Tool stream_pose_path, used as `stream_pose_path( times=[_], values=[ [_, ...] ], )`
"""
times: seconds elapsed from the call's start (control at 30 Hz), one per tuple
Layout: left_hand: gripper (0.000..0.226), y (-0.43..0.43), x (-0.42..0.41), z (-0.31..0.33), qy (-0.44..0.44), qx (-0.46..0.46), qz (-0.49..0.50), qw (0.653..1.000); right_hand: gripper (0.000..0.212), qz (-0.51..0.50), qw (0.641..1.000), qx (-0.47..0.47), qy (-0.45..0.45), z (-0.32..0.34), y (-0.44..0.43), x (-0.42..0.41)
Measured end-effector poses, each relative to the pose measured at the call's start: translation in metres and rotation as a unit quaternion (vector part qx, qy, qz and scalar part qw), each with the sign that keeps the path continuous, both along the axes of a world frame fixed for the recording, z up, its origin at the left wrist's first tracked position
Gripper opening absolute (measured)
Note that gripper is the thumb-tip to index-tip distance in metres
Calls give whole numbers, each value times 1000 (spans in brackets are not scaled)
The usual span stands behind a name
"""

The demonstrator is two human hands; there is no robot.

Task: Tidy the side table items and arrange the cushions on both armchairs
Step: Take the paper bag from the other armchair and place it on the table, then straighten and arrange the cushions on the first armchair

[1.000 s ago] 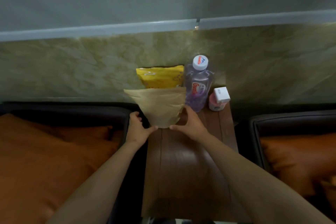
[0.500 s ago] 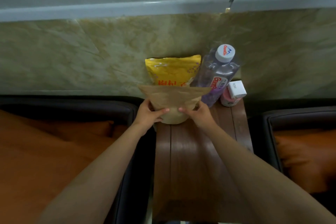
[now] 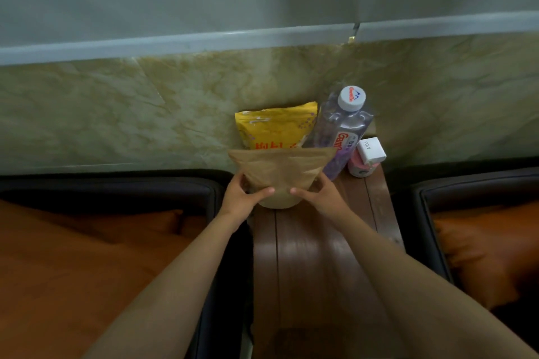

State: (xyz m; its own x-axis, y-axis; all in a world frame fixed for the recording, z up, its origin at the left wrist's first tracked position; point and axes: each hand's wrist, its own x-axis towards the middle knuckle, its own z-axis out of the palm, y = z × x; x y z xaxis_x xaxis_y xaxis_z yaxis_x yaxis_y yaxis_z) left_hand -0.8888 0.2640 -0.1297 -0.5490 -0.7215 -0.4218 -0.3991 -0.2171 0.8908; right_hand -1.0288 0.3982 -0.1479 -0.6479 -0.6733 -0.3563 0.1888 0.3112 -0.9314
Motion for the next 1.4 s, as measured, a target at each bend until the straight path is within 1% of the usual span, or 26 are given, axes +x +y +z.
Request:
stream_pose_path(
  times=[0.1,0.23,0.3,0.37,0.4,0.47,0.57,0.63,0.73,0.83,0.9,1.03,1.23,1.33,1.4],
  values=[
    [78,0,5,5,-38,-38,-20,998,61,-3,1000,20,9,6,7,4],
    [84,3,16,16,-89,-67,-49,993,72,-4,999,47,21,15,16,14],
    [88,8,22,20,-113,-75,-69,988,89,2,994,87,59,18,21,25],
    [89,14,29,22,-130,-89,-94,983,115,0,987,131,94,11,24,36],
    [89,17,33,23,-137,-98,-108,980,121,7,981,156,119,7,26,41],
    [89,22,40,23,-155,-114,-134,972,118,23,965,199,171,17,32,54],
    [89,33,52,26,-186,-156,-169,955,115,58,945,237,220,35,46,72],
    [88,44,60,32,-204,-196,-196,939,109,97,929,256,249,40,57,79],
    [87,62,71,43,-228,-267,-226,909,100,149,896,265,324,47,74,85],
    [86,84,83,53,-246,-337,-238,877,92,192,863,259,390,57,92,89],
    [85,104,91,60,-259,-374,-227,861,88,215,845,245,424,66,106,93],
    [86,160,104,68,-279,-416,-218,837,85,253,811,220,480,82,146,103],
    [81,238,125,78,-307,-477,-179,804,84,292,780,190,519,107,187,126],
    [77,250,151,83,-329,-498,-188,780,84,301,775,163,531,116,194,143],
    [76,251,171,88,-340,-494,-187,778,84,306,773,146,537,119,198,154]
  ],
)
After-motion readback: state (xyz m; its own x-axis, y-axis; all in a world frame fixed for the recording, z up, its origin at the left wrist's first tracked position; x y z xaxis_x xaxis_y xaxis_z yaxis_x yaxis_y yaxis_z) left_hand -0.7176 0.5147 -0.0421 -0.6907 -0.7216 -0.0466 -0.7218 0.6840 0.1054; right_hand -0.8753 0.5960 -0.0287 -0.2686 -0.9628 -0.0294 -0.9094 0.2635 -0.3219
